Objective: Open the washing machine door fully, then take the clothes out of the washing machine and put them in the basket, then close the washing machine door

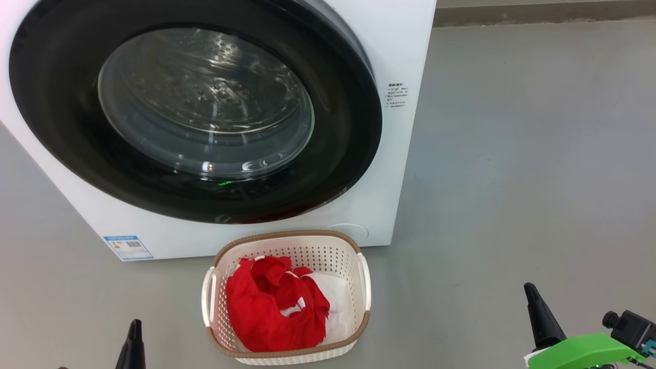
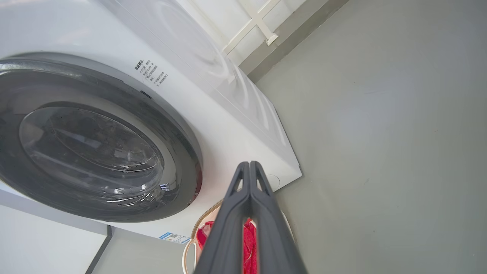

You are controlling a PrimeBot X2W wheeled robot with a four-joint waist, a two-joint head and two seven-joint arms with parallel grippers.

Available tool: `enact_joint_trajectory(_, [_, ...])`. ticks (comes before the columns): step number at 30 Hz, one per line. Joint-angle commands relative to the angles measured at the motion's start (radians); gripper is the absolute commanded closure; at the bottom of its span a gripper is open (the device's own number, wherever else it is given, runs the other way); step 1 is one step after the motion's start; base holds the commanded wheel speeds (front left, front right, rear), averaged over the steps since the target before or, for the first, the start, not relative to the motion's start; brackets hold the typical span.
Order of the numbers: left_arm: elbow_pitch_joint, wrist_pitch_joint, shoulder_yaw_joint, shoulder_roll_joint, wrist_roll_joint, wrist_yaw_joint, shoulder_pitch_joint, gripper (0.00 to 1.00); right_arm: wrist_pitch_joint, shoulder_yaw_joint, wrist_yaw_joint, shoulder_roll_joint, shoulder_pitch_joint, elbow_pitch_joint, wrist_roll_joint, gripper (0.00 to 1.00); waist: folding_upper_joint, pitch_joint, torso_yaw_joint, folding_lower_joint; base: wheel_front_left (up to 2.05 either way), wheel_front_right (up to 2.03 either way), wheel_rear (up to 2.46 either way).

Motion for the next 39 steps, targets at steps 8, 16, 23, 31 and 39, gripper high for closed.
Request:
enact_joint_trajectory(8, [-0.025, 0.027, 0.031, 0.008, -0.104, -0.002, -0.057, 1.00, 0.028, -0.004, -0.001, -0.001, -0.039, -0.036, 0.103, 1.00, -0.0001, -0.004, -0.001, -0.0001, 0.00, 0.00, 0.00])
enact_joint_trajectory(16, [-0.026, 0.050, 0.040, 0.007, -0.188, -0.002, -0.067, 1.00, 0.051, -0.013, -0.001, 0.006, -0.042, -0.044, 0.186, 1.00, -0.0001, -0.008, -0.003, -0.0001, 0.00, 0.00, 0.00])
enact_joint_trajectory(23, [-0.026, 0.067, 0.046, 0.007, -0.251, -0.002, -0.075, 1.00, 0.069, -0.019, -0.002, 0.011, -0.045, -0.049, 0.248, 1.00, -0.0001, -0.010, -0.003, -0.0001, 0.00, 0.00, 0.00])
enact_joint_trajectory(31, [-0.027, 0.090, 0.055, 0.005, -0.335, -0.002, -0.085, 1.00, 0.093, -0.028, -0.002, 0.018, -0.048, -0.057, 0.330, 1.00, -0.0001, -0.014, -0.005, -0.0001, 0.00, 0.00, 0.00])
enact_joint_trajectory(39, [-0.028, 0.113, 0.064, 0.004, -0.419, -0.002, -0.096, 1.00, 0.116, -0.037, -0.002, 0.025, -0.051, -0.064, 0.413, 1.00, -0.0001, -0.018, -0.006, -0.0001, 0.00, 0.00, 0.00])
